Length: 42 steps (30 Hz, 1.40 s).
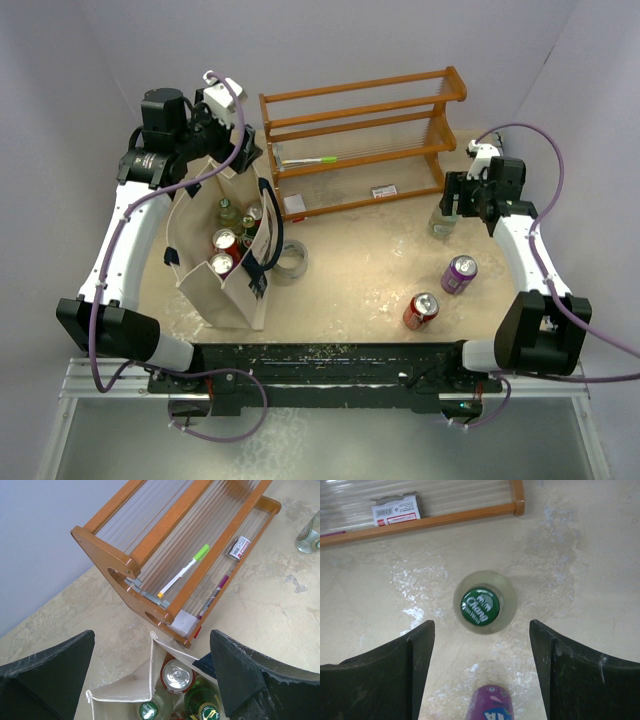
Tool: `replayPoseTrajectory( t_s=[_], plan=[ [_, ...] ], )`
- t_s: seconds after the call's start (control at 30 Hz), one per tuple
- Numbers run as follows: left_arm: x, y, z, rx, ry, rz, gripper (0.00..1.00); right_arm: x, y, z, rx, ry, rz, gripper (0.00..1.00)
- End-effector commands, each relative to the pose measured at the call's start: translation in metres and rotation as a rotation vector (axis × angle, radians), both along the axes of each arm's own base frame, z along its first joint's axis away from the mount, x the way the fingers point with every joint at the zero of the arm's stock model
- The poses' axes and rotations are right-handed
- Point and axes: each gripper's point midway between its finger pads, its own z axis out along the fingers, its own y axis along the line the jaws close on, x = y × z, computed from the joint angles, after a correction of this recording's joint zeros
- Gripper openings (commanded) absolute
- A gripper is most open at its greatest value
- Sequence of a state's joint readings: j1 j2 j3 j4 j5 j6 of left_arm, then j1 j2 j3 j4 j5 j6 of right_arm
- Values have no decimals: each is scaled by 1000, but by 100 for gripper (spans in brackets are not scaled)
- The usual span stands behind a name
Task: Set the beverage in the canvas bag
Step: Move the drink to the center of the board.
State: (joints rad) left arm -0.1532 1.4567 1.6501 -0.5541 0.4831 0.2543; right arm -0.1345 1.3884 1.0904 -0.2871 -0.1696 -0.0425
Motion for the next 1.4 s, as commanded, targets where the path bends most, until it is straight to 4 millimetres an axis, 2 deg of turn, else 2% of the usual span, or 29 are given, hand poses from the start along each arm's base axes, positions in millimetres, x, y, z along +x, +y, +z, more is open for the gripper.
replayPoseTrajectory(
  t_s=[0.0, 0.4, 0.47, 0.57, 0.63, 0.7, 0.77, 0.93, 1.07, 1.17, 1.37],
  plan=[
    [-9, -4, 22, 4, -91, -39, 99, 23, -9, 28, -10, -77, -26, 72],
    [-5, -2, 17, 21, -87, -31, 99, 36, -8, 28, -15, -87, 4, 44],
    [-4, -2, 17, 21, -88, -31, 99, 36, -7, 29, -18, -89, 14, 37],
    [-3, -2, 18, 25, -91, -31, 99, 35, -5, 35, -25, -106, 38, 20],
    [-3, -2, 19, 22, -93, -32, 99, 35, 0, 41, -15, -120, 65, 9],
    [-2, -3, 22, 19, -100, -32, 99, 34, 11, 46, -8, -130, 106, 2],
    [0, -3, 27, 14, -111, -30, 99, 32, 30, 50, -19, -141, 169, 0],
    [1, -2, 34, 9, -125, -23, 99, 17, 101, 58, -64, -190, 412, 0],
    [-3, -1, 34, 14, -124, -19, 99, 4, 148, 63, -62, -215, 565, 0],
    [-7, 1, 35, 12, -125, -12, 99, -5, 181, 61, -83, -237, 683, 0],
    [-17, 3, 33, 5, -111, -3, 99, -15, 232, 66, -113, -294, 850, 0]
  ],
)
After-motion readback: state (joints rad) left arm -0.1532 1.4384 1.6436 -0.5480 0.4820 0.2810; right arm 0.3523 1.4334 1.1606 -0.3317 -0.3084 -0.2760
